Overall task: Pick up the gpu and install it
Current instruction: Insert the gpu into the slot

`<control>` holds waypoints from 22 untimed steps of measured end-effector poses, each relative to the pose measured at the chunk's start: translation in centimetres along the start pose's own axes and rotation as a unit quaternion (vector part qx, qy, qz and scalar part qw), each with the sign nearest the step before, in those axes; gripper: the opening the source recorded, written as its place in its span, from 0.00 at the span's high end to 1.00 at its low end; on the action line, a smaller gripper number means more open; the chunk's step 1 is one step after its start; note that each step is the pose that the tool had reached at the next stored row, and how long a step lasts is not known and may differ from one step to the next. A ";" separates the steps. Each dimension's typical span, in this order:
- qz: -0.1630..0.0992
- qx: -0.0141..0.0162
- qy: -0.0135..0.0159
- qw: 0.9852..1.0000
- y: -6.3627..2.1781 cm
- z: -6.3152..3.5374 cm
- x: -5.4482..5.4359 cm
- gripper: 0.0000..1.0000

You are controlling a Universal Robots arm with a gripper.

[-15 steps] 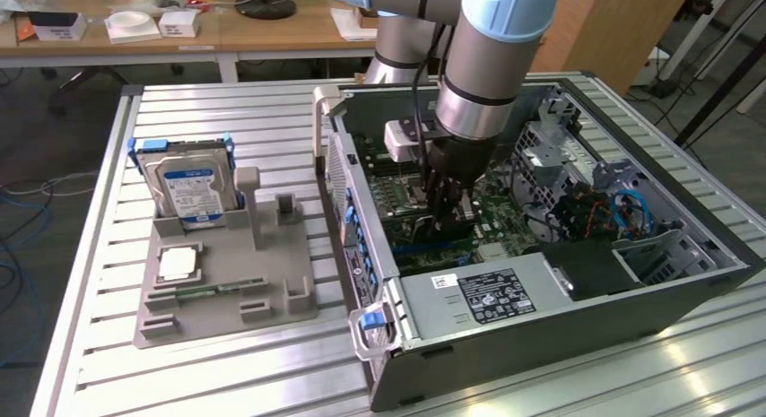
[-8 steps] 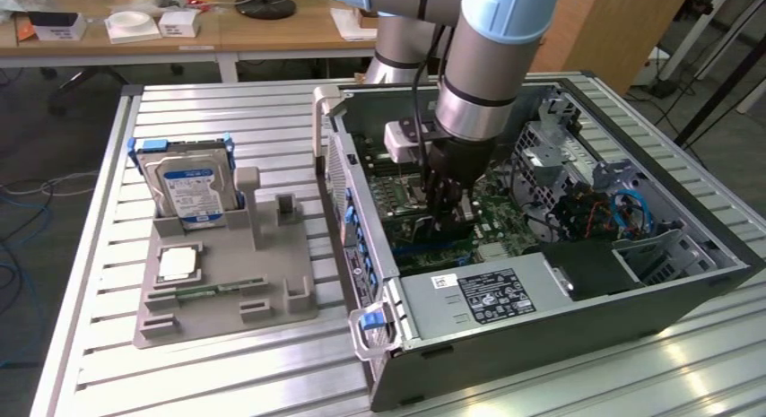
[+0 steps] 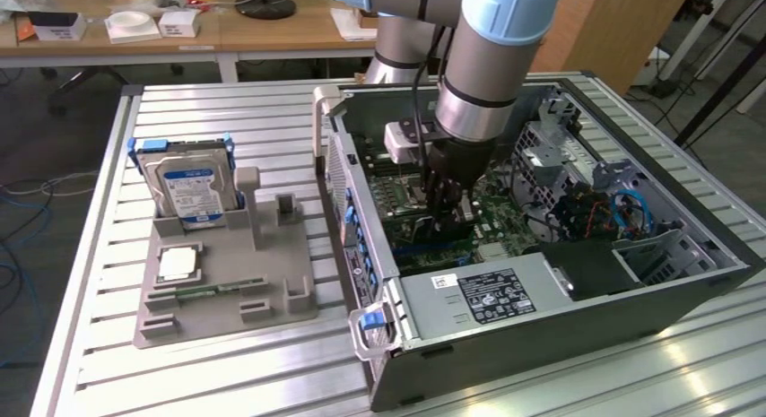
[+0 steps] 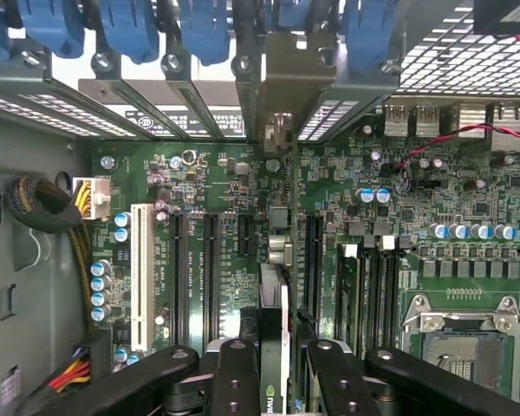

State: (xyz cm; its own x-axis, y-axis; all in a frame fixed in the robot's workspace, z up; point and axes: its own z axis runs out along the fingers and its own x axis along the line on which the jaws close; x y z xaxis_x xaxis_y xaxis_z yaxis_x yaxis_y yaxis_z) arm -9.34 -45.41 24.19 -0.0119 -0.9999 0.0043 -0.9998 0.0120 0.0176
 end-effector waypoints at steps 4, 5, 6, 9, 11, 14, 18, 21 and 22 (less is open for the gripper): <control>0.000 0.000 0.000 1.000 -0.01 0.26 0.0 0.74; 0.000 0.000 0.000 1.000 -0.01 0.31 0.0 0.74; 0.000 0.000 0.000 1.000 -0.01 0.35 0.0 0.74; 0.000 0.000 0.000 1.000 -0.03 0.52 0.0 0.74; 0.000 0.000 0.000 1.000 -0.02 0.61 0.0 0.74; 0.000 0.000 0.000 1.000 -0.02 0.62 0.0 0.74; 0.000 0.000 -0.001 1.000 0.00 0.65 0.0 0.74; 0.000 0.000 0.000 1.000 -0.01 0.65 0.0 0.67; 0.000 0.000 0.000 1.000 -0.02 0.63 0.0 0.60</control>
State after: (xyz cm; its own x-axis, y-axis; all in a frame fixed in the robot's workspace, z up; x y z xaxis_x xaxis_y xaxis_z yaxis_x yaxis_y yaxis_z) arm -9.33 -45.41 23.56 -0.0118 -0.9999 0.0037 -0.9998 0.0119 0.0173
